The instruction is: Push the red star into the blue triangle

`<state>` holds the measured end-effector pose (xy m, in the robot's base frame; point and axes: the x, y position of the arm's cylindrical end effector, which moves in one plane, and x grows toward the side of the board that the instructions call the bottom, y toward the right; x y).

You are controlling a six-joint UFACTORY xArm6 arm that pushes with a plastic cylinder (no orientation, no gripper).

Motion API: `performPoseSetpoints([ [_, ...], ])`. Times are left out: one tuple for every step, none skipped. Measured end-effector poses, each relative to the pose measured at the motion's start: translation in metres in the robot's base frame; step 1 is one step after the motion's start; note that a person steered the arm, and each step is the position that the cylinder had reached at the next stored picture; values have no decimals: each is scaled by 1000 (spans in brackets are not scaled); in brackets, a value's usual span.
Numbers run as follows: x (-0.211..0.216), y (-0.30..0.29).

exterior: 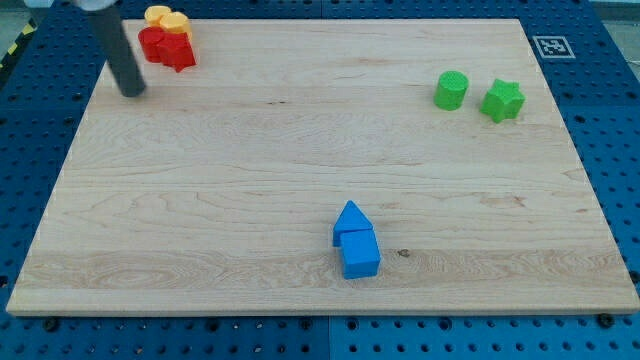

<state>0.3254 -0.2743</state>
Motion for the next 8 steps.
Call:
performPoseSetpoints([
  [-24,-30],
  [-77,-27],
  [-115,1],
  [-116,5],
  [-102,5],
  [-94,5],
  [-93,21],
  [-88,35],
])
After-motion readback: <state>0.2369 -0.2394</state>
